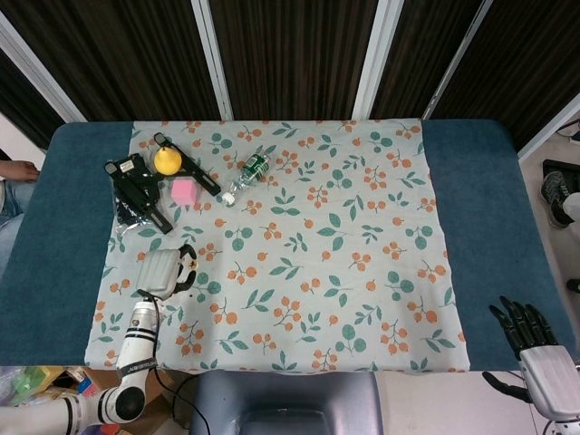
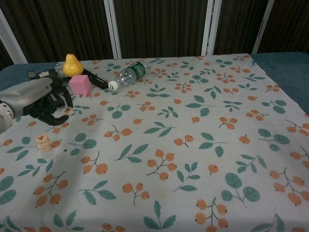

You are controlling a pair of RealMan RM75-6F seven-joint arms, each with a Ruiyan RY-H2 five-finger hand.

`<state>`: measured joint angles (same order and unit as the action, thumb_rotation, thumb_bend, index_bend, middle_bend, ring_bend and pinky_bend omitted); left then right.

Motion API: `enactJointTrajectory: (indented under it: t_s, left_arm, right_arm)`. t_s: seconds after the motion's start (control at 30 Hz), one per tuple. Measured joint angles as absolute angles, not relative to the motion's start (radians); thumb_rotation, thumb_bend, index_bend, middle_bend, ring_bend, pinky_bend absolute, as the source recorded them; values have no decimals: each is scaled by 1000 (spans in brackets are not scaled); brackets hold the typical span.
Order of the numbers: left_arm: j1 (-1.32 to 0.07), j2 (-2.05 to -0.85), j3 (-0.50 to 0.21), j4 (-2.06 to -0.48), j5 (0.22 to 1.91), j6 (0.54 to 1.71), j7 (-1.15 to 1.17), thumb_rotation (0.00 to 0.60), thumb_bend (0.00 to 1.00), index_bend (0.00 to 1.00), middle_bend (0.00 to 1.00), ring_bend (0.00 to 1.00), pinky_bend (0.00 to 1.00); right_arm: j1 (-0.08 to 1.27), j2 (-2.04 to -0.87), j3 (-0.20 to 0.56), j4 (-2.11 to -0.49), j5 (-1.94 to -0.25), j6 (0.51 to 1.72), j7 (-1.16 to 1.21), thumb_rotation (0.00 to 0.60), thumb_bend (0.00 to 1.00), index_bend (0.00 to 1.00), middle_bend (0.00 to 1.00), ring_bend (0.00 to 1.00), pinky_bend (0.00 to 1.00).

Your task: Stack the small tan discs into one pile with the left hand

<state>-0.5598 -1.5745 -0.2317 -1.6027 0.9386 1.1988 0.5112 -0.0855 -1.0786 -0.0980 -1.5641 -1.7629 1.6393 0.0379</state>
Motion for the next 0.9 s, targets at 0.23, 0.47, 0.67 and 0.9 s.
enactJointTrajectory:
  t_s: [0.23,0.47,0.67,0.9]
  left_arm:
    - [-502,-1498,-160,-1643,995,1192,444,600,384,466,1000,1000,1000]
    - [-497,-1511,-144,-1582,994,1167,418,600,384,462,1000,1000,1000]
    - [-487,-1500,-137,-1576,1003,1164,400,600,383,462,1000,1000,1000]
    - [-476,-1487,-130,-1570,1010,1162,383,600,382,462,1000,1000,1000]
  right_arm:
    - [-86,-1083,-100,-1567,-1767,1639,27,600,102,0,0,0,0]
    - [-87,-1083,-99,-1565,-1765,1641,30,600,102,0,0,0,0]
    - [-86,-1084,-99,-1564,-1765,1640,28,600,102,0,0,0,0]
    - [-88,-1086,-100,-1564,-1767,1642,25,600,102,0,0,0,0]
